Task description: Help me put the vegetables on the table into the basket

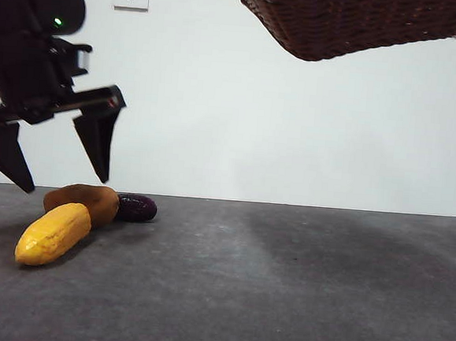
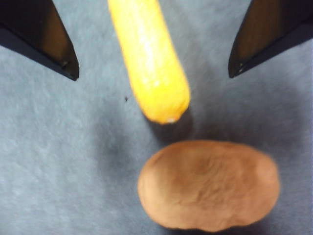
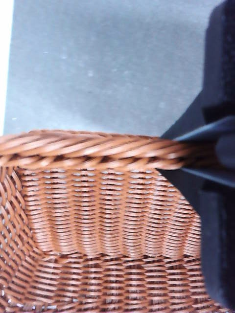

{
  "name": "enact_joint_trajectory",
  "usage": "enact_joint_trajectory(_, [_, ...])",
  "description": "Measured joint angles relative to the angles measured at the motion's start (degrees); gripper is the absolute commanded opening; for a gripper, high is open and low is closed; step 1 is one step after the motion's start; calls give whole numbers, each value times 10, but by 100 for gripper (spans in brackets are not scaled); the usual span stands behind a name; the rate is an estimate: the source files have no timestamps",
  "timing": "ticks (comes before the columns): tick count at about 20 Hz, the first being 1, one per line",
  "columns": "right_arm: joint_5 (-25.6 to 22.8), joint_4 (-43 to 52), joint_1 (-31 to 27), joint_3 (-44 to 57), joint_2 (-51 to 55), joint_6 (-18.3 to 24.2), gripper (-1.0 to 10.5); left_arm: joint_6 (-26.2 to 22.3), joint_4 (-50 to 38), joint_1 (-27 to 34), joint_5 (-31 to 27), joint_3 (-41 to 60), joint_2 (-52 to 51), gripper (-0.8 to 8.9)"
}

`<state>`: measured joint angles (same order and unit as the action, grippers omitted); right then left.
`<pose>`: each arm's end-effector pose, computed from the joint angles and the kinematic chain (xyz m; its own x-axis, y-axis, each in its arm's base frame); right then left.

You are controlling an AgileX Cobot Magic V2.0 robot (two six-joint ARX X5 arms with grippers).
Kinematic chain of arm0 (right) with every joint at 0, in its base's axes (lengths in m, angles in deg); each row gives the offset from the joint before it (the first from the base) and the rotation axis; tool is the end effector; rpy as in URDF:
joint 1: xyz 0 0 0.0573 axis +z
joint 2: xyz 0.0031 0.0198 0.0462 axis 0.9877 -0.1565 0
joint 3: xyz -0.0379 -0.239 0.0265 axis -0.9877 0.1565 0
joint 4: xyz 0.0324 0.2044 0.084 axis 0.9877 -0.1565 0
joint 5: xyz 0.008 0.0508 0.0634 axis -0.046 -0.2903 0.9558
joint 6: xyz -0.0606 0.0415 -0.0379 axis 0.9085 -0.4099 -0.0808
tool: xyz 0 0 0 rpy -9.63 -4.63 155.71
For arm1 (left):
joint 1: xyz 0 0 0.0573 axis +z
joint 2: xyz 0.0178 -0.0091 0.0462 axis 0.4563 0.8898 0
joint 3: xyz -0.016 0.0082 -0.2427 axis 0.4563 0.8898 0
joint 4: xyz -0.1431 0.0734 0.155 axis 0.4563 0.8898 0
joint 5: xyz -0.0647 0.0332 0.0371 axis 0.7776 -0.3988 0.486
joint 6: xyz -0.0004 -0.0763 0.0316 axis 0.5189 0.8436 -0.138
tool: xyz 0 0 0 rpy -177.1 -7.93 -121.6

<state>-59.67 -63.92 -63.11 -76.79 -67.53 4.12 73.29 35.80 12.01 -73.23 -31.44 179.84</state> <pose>0.2321 0.0930 0.3714 0.6544 0.4721 -0.5907 -0.4567 0.8694 0.1888 0.2995 -0.0906 0.1751 0.3676 -0.2379 -0.8990 0.1598 0.9685 -0.1909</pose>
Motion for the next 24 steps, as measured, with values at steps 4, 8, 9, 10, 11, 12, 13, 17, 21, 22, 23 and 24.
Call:
enact_joint_trajectory(4, [0, -2, 0, 0, 0, 5, -12, 29, 11, -7, -18, -1, 43, 625])
enact_joint_trajectory(8, [0, -2, 0, 0, 0, 11, -12, 42, 18, -9, -44, -1, 63, 624])
enact_joint_trajectory(9, [0, -2, 0, 0, 0, 12, -12, 44, 18, -9, -47, -1, 65, 623])
enact_joint_trajectory(10, [0, -2, 0, 0, 0, 13, -12, 45, 18, -10, -50, -1, 66, 595])
enact_joint_trajectory(11, [0, -2, 0, 0, 0, 15, -12, 49, 18, -11, -52, -1, 67, 519])
enact_joint_trajectory(12, [0, -2, 0, 0, 0, 17, -12, 49, 18, -12, -53, -1, 68, 404])
enact_joint_trajectory(13, [0, -2, 0, 0, 0, 17, -12, 50, 18, -13, -53, -1, 68, 325])
enact_joint_trajectory(17, [0, -2, 0, 0, 0, 21, -12, 53, 18, -16, -38, -1, 68, 74])
enact_joint_trajectory(21, [0, -3, 0, 0, 0, 21, -12, 59, 18, -16, -1, -1, 68, -8])
enact_joint_trajectory(22, [0, -4, 0, 0, 0, 21, -12, 59, 18, -16, 9, -1, 68, -8])
enact_joint_trajectory(23, [0, -7, 0, 0, 0, 21, -12, 59, 18, -16, 21, -1, 68, -8])
enact_joint_trajectory(24, [0, -13, 0, 0, 0, 21, -12, 56, 18, -16, 35, -1, 68, -8])
